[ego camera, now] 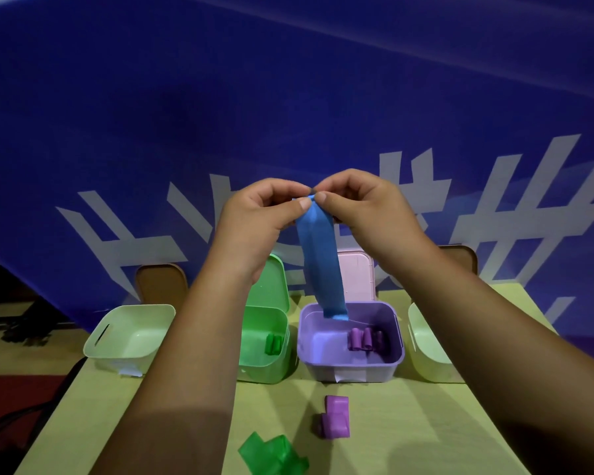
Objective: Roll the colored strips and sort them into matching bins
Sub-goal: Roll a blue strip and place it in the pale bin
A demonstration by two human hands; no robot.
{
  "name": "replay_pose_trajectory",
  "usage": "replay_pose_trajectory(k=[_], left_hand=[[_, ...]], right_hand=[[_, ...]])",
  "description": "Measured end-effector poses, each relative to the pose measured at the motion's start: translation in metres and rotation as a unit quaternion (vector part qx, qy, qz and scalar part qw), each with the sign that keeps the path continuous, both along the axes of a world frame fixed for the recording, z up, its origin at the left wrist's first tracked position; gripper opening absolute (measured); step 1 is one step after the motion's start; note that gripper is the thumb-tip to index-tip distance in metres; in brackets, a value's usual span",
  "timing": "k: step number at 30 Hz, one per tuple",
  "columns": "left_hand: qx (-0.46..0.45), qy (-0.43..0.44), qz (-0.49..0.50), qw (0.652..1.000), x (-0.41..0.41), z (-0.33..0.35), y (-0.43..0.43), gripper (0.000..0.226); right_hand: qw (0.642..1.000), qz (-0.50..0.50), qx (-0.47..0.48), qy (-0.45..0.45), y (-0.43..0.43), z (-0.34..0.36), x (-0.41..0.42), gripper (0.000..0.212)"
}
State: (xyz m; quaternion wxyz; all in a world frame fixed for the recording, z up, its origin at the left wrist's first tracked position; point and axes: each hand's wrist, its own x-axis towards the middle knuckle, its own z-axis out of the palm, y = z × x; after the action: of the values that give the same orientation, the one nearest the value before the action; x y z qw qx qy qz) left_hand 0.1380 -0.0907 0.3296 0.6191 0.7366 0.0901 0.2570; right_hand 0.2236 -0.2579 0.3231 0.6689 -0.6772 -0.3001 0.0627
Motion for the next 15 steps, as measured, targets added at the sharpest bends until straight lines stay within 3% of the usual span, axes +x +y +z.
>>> replay_pose_trajectory(k=[7,15], left_hand=[[-0.088,0.0,-0.011,0.996,-0.0005,0.0006,-0.0047,0.025],[-0.051,-0.012,-0.014,0.999,-0.0025,0.0033,-0.0058,0.03]], right_hand=[[1.0,0.009,0.005,0.024,0.0017,-0.0012,-0.0004,0.009],[0.999,0.026,0.019,0.042,0.0007,-0.0031,0.0009,0.011]])
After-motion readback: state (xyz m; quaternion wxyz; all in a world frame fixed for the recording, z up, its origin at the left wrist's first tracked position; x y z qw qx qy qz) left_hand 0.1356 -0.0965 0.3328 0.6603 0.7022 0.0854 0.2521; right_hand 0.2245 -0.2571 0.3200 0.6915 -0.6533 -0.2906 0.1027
